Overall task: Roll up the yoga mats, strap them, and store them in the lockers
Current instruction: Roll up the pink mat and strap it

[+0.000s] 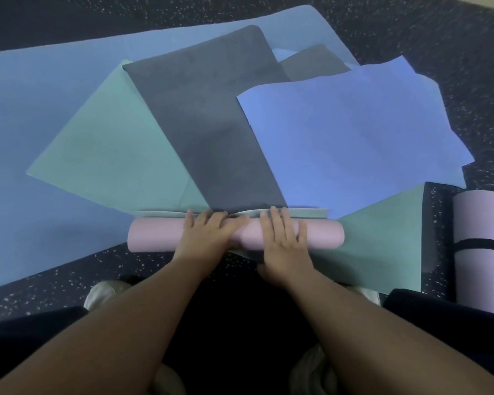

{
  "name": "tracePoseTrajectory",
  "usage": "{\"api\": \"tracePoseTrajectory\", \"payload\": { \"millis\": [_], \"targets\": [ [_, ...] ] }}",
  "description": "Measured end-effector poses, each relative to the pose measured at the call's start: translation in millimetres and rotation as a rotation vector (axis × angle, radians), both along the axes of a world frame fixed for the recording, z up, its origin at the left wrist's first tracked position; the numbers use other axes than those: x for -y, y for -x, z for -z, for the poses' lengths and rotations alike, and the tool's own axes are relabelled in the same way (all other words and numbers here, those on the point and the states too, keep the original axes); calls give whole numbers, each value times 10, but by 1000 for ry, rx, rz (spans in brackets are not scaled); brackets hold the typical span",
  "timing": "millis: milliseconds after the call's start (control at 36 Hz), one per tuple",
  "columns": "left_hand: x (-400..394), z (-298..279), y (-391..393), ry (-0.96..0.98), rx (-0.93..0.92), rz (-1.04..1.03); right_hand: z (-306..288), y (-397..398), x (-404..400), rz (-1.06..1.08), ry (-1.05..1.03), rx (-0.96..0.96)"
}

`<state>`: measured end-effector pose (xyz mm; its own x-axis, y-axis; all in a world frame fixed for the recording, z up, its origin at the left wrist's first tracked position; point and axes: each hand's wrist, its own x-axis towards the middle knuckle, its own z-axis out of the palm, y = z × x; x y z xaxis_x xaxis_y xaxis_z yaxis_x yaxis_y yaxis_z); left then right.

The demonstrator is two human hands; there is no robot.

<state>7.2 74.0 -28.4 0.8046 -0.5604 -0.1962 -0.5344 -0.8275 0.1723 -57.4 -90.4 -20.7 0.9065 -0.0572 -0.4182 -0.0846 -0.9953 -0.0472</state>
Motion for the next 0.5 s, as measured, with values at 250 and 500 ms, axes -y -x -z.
{"api": "tracePoseTrajectory", "payload": {
  "millis": [250, 500],
  "targets": [
    [-111, -100, -281, -139, -186, -78, -105, -265, 117, -2, -52, -141],
    [-190, -140, -409, -333, -182, -44, -116, -322, 121, 5, -46, -131]
  ]
}}
